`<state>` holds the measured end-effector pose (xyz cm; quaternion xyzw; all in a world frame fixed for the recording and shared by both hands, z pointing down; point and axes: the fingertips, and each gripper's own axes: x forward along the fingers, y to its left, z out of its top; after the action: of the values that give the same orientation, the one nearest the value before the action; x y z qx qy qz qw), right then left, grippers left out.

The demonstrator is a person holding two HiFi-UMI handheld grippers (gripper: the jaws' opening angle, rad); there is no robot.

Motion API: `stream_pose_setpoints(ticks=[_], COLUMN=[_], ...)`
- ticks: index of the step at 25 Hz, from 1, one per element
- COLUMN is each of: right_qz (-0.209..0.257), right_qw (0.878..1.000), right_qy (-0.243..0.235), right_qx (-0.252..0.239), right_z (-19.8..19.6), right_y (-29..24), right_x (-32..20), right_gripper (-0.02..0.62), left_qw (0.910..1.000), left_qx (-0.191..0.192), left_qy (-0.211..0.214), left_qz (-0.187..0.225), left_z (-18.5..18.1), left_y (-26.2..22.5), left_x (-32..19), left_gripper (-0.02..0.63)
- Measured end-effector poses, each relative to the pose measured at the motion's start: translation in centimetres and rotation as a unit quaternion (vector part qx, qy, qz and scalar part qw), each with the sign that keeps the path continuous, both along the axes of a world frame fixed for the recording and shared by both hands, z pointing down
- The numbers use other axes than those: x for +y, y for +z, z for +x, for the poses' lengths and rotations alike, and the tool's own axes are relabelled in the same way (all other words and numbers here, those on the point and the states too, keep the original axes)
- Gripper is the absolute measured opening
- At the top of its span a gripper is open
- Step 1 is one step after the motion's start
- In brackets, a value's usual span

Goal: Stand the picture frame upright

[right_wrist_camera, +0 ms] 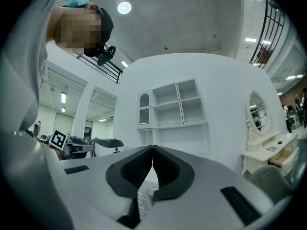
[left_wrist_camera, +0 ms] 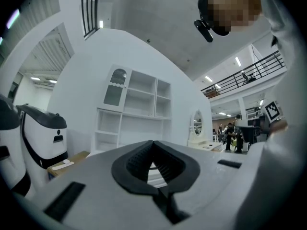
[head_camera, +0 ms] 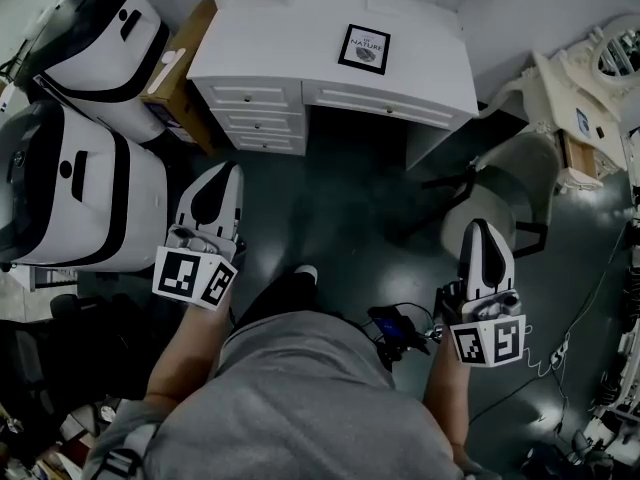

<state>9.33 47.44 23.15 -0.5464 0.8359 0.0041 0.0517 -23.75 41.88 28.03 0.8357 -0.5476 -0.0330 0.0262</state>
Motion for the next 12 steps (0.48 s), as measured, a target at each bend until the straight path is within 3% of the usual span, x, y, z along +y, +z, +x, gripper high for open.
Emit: stream_pose_setpoints(ticks=[12], right_qz=[0.012], right_qw=[0.999], right_qy=[0.026], right_qx=[0.02], right_z=[-2.3], right_y=[-0.3], right_x=[-4.2], right_gripper=[0.026], left_qw=[0.9999], left_qx=[0.008], left_qy=[0.006], left_qz=[0.007], left_z=[-3.0], left_y=[0.0], left_x=[-5.4], left_gripper=[0.006])
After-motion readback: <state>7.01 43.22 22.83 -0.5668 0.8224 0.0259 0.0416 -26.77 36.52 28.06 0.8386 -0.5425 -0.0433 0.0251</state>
